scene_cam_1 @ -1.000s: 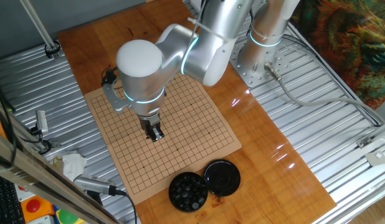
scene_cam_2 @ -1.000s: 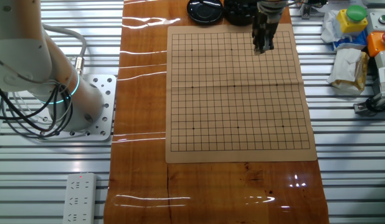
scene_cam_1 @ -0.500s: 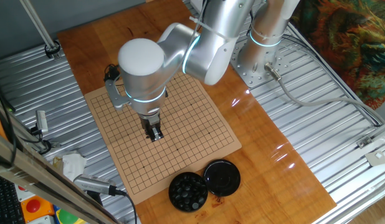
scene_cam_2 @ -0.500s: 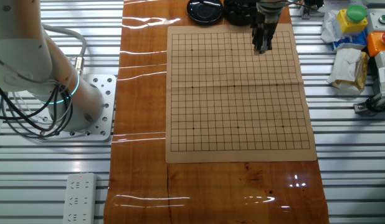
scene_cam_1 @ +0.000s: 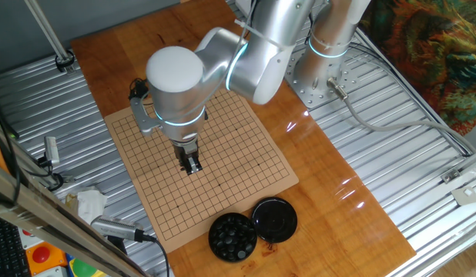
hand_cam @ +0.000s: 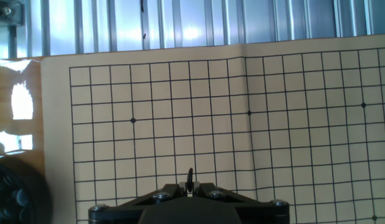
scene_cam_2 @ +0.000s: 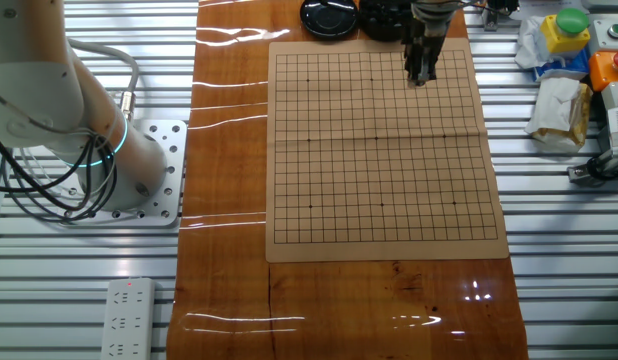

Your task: Play the first move as black on the 3-4 point in the upper right corner of the Go board

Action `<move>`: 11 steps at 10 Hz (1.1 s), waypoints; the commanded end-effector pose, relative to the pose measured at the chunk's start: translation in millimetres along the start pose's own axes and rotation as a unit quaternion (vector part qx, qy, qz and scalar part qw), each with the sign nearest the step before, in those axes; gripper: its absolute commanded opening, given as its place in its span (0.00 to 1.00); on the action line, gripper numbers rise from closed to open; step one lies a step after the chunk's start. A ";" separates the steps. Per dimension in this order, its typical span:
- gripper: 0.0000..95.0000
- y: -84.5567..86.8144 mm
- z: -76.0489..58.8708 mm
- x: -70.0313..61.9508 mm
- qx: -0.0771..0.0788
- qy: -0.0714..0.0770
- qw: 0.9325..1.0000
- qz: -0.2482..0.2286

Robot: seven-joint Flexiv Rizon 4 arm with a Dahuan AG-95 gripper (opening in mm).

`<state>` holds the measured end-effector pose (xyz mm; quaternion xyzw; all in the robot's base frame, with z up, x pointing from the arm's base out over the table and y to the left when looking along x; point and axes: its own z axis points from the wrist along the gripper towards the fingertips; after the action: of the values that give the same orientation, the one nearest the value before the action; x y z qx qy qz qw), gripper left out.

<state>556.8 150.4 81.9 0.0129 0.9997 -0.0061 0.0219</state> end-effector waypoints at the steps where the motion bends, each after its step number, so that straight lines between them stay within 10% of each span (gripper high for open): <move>1: 0.00 -9.3 2.9 -3.1 -0.001 0.001 1.000 -0.010; 11: 0.00 -155.1 30.6 -20.9 -0.002 -0.003 0.997 -0.081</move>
<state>574.5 -4.0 54.6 -0.0671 0.9974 -0.0054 0.0243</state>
